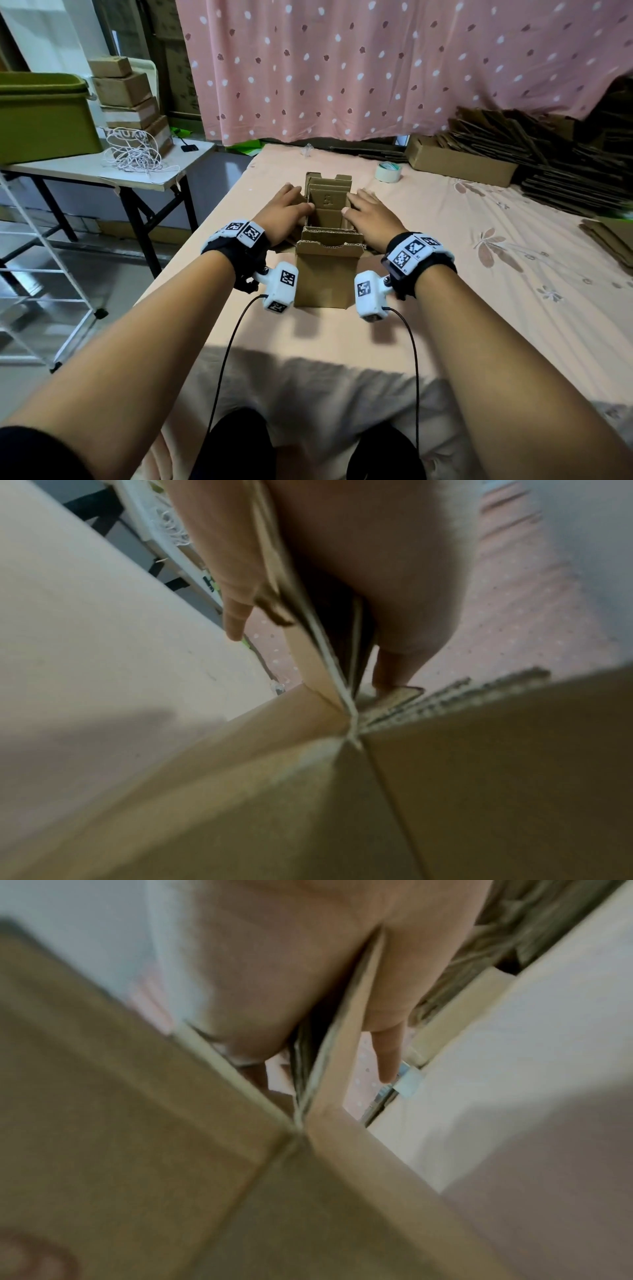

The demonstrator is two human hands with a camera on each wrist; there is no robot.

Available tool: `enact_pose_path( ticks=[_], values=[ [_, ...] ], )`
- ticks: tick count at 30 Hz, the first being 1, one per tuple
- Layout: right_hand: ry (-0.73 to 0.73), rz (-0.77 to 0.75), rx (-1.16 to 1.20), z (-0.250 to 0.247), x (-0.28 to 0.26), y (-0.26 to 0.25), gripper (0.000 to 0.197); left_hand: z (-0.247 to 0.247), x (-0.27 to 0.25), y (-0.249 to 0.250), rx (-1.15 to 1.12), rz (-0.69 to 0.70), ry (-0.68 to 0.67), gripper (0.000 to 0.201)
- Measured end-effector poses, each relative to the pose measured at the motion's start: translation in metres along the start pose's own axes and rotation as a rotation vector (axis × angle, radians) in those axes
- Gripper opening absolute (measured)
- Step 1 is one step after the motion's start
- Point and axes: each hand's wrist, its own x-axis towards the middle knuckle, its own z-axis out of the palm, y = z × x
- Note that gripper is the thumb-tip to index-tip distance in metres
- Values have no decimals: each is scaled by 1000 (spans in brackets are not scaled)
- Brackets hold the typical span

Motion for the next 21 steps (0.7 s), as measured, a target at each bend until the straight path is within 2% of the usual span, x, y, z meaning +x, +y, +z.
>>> enact_pose_path(
  ticks=[2,4,7,9,13,18,21],
  values=[
    [31,-20,192,0,-3,5,51,2,-4,-7,-199,-67,50,50],
    [118,60,564,-1,-9,10,53,3,-5,-15,-431,-168,120,68],
    [270,223,914,0,-17,18,55,1,-8,-26,-747,-284,214,61],
    [350,320,1065,0,-21,25,56,-2,-14,-30,-770,-359,208,65],
    [355,389,1017,-6,-20,33,55,-16,-21,-29,-702,-434,146,75],
    [290,326,974,-10,-20,24,59,-25,-14,-17,-821,-388,199,74],
    [143,263,1035,5,-19,2,61,-8,-13,-1,-855,-356,98,72]
  ],
)
